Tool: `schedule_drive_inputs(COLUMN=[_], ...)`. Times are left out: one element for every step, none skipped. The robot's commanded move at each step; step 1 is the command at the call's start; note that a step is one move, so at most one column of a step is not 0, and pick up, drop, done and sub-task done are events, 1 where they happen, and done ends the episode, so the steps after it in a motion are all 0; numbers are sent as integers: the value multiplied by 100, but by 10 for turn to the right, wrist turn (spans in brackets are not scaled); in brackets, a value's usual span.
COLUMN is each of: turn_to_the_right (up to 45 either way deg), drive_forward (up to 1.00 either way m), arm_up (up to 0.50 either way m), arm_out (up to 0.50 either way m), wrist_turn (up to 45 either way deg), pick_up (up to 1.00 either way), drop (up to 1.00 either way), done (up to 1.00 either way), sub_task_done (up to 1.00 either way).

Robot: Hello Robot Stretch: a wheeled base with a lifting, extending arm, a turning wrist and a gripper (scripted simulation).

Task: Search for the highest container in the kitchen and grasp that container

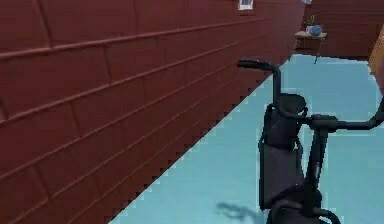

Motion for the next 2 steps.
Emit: schedule_drive_inputs(turn_to_the_right=[450,450], drive_forward=[0,0], arm_up=[0,0], arm_out=[0,0], wrist_turn=[0,0], pick_up=[0,0], drop=[0,0], done=[0,0], sub_task_done=[0,0])
